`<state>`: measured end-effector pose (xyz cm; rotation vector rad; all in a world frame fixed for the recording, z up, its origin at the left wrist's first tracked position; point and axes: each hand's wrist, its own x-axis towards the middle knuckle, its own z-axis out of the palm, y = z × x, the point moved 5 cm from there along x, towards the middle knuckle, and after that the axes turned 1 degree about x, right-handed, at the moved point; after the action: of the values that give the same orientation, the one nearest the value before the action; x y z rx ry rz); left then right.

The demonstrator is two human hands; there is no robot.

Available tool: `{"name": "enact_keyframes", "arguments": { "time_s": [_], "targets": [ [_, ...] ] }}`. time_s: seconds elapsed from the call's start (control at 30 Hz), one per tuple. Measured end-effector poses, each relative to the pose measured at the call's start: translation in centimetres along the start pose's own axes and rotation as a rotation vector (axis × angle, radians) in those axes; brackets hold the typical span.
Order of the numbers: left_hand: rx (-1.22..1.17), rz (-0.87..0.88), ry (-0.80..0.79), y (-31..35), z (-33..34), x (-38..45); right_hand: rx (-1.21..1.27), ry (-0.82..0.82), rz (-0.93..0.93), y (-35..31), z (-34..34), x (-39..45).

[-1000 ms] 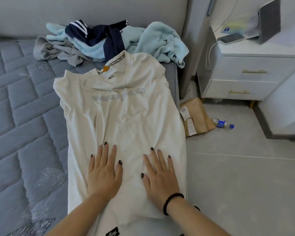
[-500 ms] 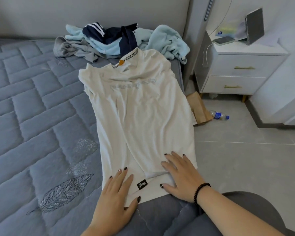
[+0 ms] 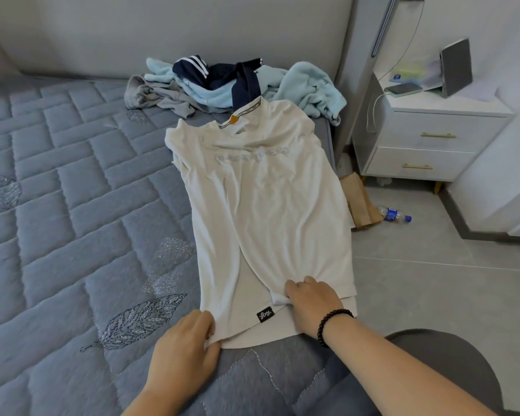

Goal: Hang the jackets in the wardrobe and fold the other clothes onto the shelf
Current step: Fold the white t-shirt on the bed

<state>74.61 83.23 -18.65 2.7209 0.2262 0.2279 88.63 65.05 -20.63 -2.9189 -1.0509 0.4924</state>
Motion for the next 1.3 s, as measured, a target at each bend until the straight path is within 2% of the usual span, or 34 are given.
{"name": "enact_keyframes", "arguments": {
  "time_s": [0.1, 0.3, 0.53, 0.67, 0.93, 1.07, 1.13, 1.23, 1.3],
  "targets": [
    [-0.084, -0.264, 0.006, -2.0, -0.6, -0.7, -0.031, -0.014, -0.001, -0.1, -0.2, -0.6],
    [-0.058, -0.507, 0.05, -5.9, -2.4, -2.8, -0.111, -0.054, 0.006, 2.4, 0.7, -2.8],
    [-0.043, -0.672, 0.044, -8.0, -3.2, -3.6, -0.152, 0.007, -0.047, 2.2, 1.7, -3.8],
    [0.016, -0.662, 0.074, -9.4, -4.5, -3.7, -0.154, 0.041, -0.06, 1.8, 1.9, -3.7],
    [0.095, -0.787, 0.12, -14.9, -8.0, -4.6, 0.028, 0.178, 0.158, 4.7, 0.8, -3.9],
    [0.137, -0.809, 0.082, -14.8, -7.5, -4.3, -0.02, 0.175, 0.25, 5.5, 1.0, -3.8],
    [0.189, -0.752, 0.077, -13.3, -6.3, -3.9, -0.039, 0.16, 0.302, 5.9, 1.2, -3.6],
    [0.297, -0.526, 0.113, -10.0, -4.2, -2.4, -0.048, 0.145, 0.348, 6.5, 1.4, -3.3],
    [0.288, -0.295, 0.101, -6.4, -2.7, -0.9, -0.045, 0.131, 0.37, 6.9, 1.4, -3.2]
  ]
}}
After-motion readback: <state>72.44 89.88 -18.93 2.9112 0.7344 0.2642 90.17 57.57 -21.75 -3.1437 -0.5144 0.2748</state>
